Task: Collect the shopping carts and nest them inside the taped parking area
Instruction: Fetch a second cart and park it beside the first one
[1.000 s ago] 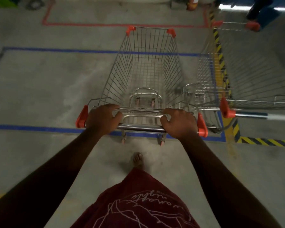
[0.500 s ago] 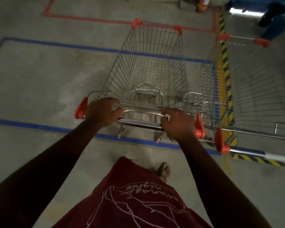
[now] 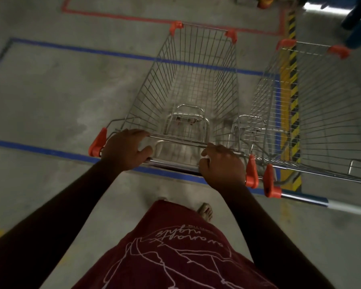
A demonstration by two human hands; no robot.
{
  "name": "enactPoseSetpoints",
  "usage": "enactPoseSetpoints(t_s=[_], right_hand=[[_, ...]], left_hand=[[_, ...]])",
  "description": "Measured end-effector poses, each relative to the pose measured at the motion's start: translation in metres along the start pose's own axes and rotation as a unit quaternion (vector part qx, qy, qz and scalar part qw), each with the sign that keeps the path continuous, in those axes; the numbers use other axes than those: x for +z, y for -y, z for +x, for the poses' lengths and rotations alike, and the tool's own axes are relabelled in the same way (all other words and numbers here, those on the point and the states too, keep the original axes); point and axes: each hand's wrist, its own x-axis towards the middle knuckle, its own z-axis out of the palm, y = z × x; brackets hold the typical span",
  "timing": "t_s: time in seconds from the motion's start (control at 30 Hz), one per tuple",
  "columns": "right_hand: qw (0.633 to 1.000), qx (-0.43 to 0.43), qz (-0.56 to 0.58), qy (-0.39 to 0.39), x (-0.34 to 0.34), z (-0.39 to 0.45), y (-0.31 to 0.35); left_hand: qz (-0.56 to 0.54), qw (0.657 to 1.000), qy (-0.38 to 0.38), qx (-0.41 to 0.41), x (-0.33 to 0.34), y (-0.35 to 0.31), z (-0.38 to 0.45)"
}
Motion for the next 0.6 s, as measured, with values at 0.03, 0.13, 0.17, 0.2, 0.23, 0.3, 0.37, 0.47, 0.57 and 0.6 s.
enactPoseSetpoints(t_s=[0.03, 0.13, 0.17, 0.2, 0.23, 0.3, 0.37, 0.47, 0.57, 0.6], right_hand=[[1.000, 0.001, -0.002, 0.000, 0.000, -0.001, 0.000], [1.000, -0.005, -0.010, -0.004, -0.002, -0.004, -0.004], [1.000, -0.007, -0.010, -0.005, -0.002, -0.005, -0.007], [1.000, -0.005, -0.007, -0.003, -0.003, -0.005, -0.010], [1.000, -0.001, -0.002, 0.003, -0.004, -0.006, -0.011], [1.000, 0.008, 0.010, 0.009, -0.005, -0.006, -0.014], [1.000, 0.010, 0.013, 0.014, -0.006, -0.007, -0.014], [1.000, 0.000, 0.015, 0.022, -0.006, -0.010, -0.017], [1.000, 0.009, 0.019, 0.020, -0.006, -0.012, -0.022], [1.000, 0.010, 0.015, 0.018, -0.006, -0.013, -0.024]], left_hand=[[-0.003, 1.000, 0.000, 0.001, 0.000, 0.000, -0.001], [-0.003, 1.000, -0.015, 0.008, 0.003, -0.003, -0.006], [-0.003, 1.000, -0.022, 0.010, 0.004, -0.005, -0.007], [-0.004, 1.000, -0.026, 0.012, 0.006, -0.008, -0.008], [-0.005, 1.000, -0.028, 0.011, 0.006, -0.010, -0.009], [-0.004, 1.000, -0.024, 0.009, 0.005, -0.013, -0.009], [-0.004, 1.000, -0.023, 0.012, 0.005, -0.014, -0.009], [-0.006, 0.999, -0.031, 0.012, 0.005, -0.014, -0.013], [-0.012, 0.999, -0.032, 0.002, 0.006, -0.019, -0.015], [-0.014, 0.999, -0.030, 0.001, 0.007, -0.021, -0.015]])
